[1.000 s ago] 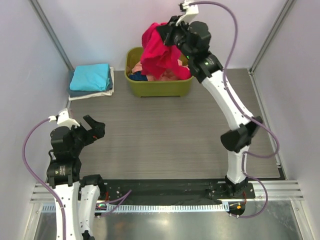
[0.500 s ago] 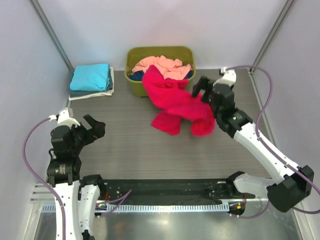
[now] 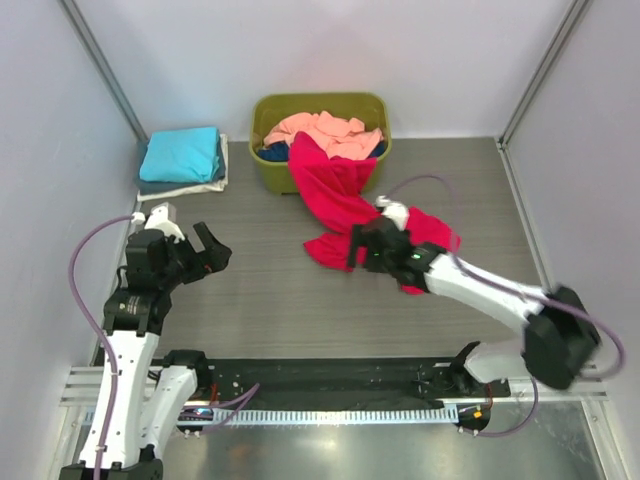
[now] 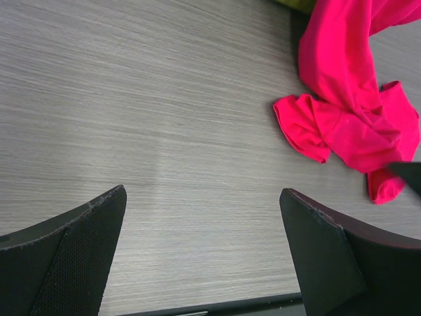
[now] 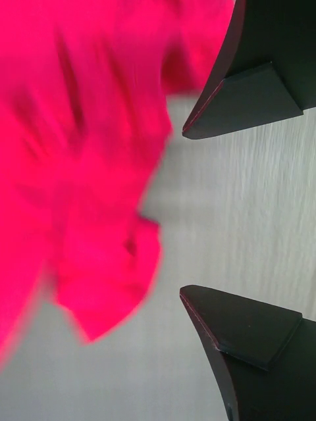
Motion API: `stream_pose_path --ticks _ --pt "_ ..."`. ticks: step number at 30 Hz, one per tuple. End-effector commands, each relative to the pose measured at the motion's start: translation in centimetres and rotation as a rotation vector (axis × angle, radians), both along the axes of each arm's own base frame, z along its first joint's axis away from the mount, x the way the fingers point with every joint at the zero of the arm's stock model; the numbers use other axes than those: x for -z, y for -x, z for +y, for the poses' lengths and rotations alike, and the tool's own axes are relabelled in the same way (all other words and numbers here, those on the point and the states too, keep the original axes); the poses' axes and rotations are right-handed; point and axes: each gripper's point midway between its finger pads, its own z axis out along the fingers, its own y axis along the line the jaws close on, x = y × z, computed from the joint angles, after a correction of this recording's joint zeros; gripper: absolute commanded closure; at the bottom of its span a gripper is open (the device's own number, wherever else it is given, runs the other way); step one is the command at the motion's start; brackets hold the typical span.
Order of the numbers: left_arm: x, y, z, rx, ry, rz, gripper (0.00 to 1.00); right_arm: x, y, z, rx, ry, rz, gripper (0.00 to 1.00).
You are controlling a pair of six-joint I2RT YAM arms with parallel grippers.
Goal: Fold and stack the t-shirts
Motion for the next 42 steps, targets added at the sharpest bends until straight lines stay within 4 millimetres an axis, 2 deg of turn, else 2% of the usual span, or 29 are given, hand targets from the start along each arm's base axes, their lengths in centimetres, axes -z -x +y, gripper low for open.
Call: stream_pose_path --ticks 1,2,3,5,6,8,9,10,12,13,15,20,22,25,26,27,28,30,31,32,33,34,35,36,37,38,40,41,42 --pt "-1.9 -0.2 0.4 -0.02 -0.014 -0.083 0.0 1.5 0.2 7.2 -0.149 0.004 0.069 0.0" --pt "-2.1 -0.1 0.5 -0.022 -0.017 -0.091 0.0 2.0 0.1 8.8 -0.181 0.018 0.083 0.0" --pt "-2.0 -0.1 0.5 -0.023 -0.019 -0.091 0.0 2.4 -0.9 10.8 -0.201 0.031 0.093 0.0" --pt "-2.2 0.1 0.5 -0.02 -0.016 -0.099 0.0 3.4 -1.8 12.9 -0.232 0.075 0.098 0.0" --pt "-2.1 0.1 0.4 -0.014 -0.015 -0.096 0.0 4.3 -2.3 14.9 -0.254 0.116 0.114 0.0" --pt "-2.2 0.3 0.3 -0.01 -0.012 -0.104 0.0 5.2 -3.1 16.4 -0.275 0.177 0.114 0.0" --pt "-2.3 0.4 0.2 -0.006 -0.01 -0.108 0.0 4.6 -3.4 17.7 -0.292 0.198 0.112 0.0" --pt "-2.3 0.4 0.3 -0.007 -0.012 -0.11 0.0 6.5 -3.5 18.2 -0.298 0.248 0.135 0.0" --pt "-2.4 0.5 0.3 -0.007 -0.014 -0.116 0.0 6.5 -4.5 18.7 -0.282 0.304 0.109 0.0" --pt "-2.4 0.5 0.3 -0.004 -0.013 -0.118 0.0 8.0 -4.5 18.8 -0.284 0.334 0.129 0.0" --pt "-2.4 0.4 0.2 0.003 -0.013 -0.117 0.0 8.4 -4.9 18.4 -0.261 0.38 0.132 0.0" --pt "-2.3 0.4 -0.1 0.019 -0.01 -0.11 0.0 11.7 -5.0 16.9 -0.243 0.494 0.176 0.01" --pt "-2.4 0.4 0.0 0.016 -0.011 -0.113 0.0 12.3 -4.8 16.5 -0.245 0.514 0.188 0.05" --pt "-2.4 0.4 -0.1 0.017 -0.01 -0.116 0.0 12.7 -4.6 15.6 -0.235 0.54 0.189 0.32" --pt "-2.4 0.4 -0.1 0.017 -0.01 -0.116 0.0 12.6 -4.5 15.4 -0.238 0.548 0.185 0.47" --pt "-2.4 0.4 0.0 0.016 -0.011 -0.116 0.0 12.4 -4.5 14.9 -0.231 0.548 0.183 0.53" --pt "-2.4 0.4 0.0 0.015 -0.01 -0.114 0.0 12.3 -4.5 14.7 -0.229 0.549 0.18 0.65" --pt "-2.3 0.3 0.0 0.014 -0.012 -0.112 0.0 12.1 -4.4 13.7 -0.224 0.551 0.179 0.8" --pt "-2.3 0.3 0.0 0.016 -0.011 -0.112 0.0 10.8 -4.4 13.6 -0.22 0.533 0.158 0.95" --pt "-2.2 0.3 0.0 0.015 -0.012 -0.107 0.0 9.8 -4.5 13.3 -0.218 0.527 0.141 0.99" --pt "-2.1 0.2 0.0 0.013 -0.012 -0.106 0.0 9.3 -4.3 12.9 -0.218 0.527 0.133 0.99" --pt "-2.1 0.2 0.0 0.013 -0.013 -0.104 0.0 6.5 -4.2 13.0 -0.217 0.485 0.091 0.99" --pt "-2.1 0.2 0.0 0.013 -0.012 -0.106 0.0 5.2 -4.1 12.8 -0.221 0.468 0.074 0.99" --pt "-2.1 0.2 0.1 0.01 -0.012 -0.105 0.0 2.2 -3.8 12.4 -0.221 0.422 0.029 0.99" --pt "-2.1 0.2 0.0 0.012 -0.012 -0.102 0.0 2.5 -3.6 12.2 -0.227 0.433 0.035 0.99" --pt "-2.1 0.2 0.1 0.009 -0.012 -0.102 0.0 -0.6 -3.3 11.4 -0.216 0.403 -0.01 0.99" --pt "-2.0 0.1 0.0 0.011 -0.012 -0.101 0.0 -4.0 -3.0 10.1 -0.195 0.388 -0.062 0.99" --pt "-2.0 0.1 0.0 0.011 -0.012 -0.101 0.0 -7.2 -2.5 8.9 -0.177 0.359 -0.105 0.99" --pt "-2.0 0.1 0.1 0.009 -0.012 -0.101 0.0 -8.9 -2.3 7.8 -0.15 0.357 -0.137 0.99"
